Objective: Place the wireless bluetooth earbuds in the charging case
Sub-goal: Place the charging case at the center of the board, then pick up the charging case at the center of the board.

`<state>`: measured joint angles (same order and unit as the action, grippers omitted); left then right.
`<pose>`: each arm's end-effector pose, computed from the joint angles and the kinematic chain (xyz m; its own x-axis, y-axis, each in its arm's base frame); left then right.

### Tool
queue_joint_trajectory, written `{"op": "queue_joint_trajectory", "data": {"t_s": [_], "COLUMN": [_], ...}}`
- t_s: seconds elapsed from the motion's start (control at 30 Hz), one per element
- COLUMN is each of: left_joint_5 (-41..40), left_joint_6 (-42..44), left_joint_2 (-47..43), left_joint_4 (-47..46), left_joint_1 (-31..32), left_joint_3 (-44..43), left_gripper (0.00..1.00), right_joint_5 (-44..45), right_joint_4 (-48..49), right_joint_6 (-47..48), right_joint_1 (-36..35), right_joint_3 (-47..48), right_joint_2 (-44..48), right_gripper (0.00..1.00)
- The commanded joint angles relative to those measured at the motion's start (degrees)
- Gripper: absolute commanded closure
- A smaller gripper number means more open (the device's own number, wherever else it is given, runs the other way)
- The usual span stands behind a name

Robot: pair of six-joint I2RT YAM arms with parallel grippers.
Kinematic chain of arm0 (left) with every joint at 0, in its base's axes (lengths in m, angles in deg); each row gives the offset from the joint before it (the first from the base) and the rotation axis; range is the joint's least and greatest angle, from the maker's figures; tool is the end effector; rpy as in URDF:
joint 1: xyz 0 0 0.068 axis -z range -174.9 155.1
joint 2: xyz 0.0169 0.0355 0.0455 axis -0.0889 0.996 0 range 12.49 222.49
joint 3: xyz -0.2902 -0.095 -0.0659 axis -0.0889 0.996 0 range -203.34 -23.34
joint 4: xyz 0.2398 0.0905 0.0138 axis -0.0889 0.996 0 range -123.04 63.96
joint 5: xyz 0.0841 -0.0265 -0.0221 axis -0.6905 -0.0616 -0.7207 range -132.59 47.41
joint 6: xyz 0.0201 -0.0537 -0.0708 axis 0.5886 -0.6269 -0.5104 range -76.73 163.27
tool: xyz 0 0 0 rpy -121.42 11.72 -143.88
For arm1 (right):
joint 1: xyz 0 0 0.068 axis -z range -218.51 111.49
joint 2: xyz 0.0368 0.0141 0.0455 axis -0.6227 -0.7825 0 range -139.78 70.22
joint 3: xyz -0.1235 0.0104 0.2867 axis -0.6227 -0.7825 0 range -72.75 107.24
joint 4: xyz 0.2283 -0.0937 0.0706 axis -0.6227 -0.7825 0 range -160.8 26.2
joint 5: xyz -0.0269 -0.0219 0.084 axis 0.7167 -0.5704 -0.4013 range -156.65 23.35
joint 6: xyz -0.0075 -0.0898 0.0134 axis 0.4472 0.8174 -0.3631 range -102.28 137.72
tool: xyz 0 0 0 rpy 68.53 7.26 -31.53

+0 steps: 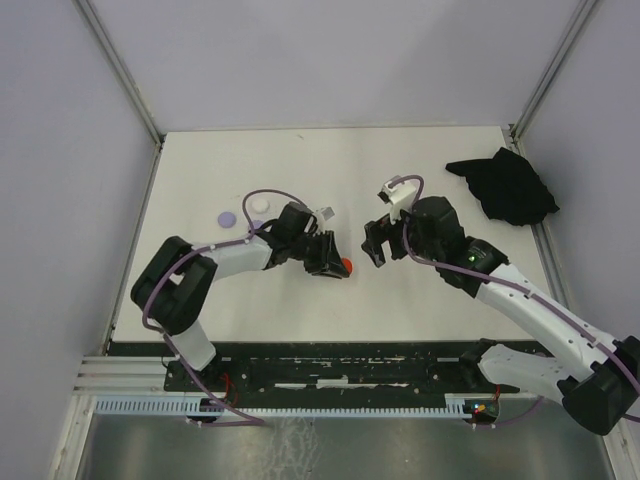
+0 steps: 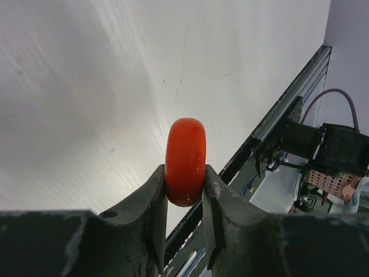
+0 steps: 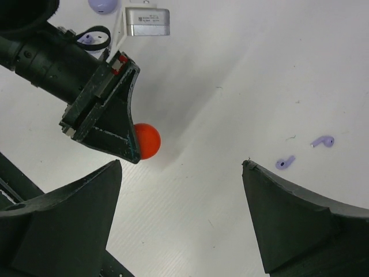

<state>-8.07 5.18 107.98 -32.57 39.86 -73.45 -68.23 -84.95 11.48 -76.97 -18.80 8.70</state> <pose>0.2684 -0.2426 0.1869 -0.9538 0.0433 -0.2973 0.2613 0.6080 -0.7497 0.1997 0.1616 0.3346 -0.4435 -0.2136 -0.8704 -0.5960 0.7956 0.1084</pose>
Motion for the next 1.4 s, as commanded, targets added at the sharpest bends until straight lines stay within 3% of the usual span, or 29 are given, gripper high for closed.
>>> {"op": "queue_joint_trajectory", "data": {"t_s": [0.0, 0.23, 0.57, 0.63, 0.87, 1.13, 1.37], "left_joint_5": [-2.37, -7.36, -14.77, -17.33, -32.54, -42.63, -43.37], "left_joint_6": [-4.09, 1.94, 6.25, 7.24, 10.59, 17.10, 16.98], "left_joint_2": [3.22, 8.83, 8.93, 8.17, 1.86, -5.02, -2.54], "left_joint_4": [1.34, 11.66, 19.00, 20.90, 30.42, 34.27, 32.98], "left_joint_1": [1.98, 3.37, 3.30, 3.29, 2.34, -6.36, -17.11], "left_joint_3": [-5.27, -10.10, -11.01, -11.37, -13.39, -14.80, -17.94], "left_gripper": [0.81, 0.68, 0.55, 0.44, 0.37, 0.34, 0.33], "right_joint_5": [3.48, 5.49, 6.07, 6.20, 6.41, 7.87, 8.35], "right_joint_4": [1.73, 1.03, 1.12, 0.95, 0.32, -1.37, -2.43], "right_joint_6": [-1.88, -1.33, -1.26, -1.15, -0.98, -1.25, -3.19], "right_joint_1": [0.16, 0.26, 0.34, 0.42, 0.47, 0.52, 0.61], "right_joint_3": [-1.07, -1.73, -2.20, -2.25, -1.88, -0.06, 1.16], "right_joint_2": [2.71, 3.08, 2.53, 2.60, 2.22, -0.17, -2.98], "right_gripper": [0.07, 0.06, 0.06, 0.06, 0.04, 0.01, 0.00]}}
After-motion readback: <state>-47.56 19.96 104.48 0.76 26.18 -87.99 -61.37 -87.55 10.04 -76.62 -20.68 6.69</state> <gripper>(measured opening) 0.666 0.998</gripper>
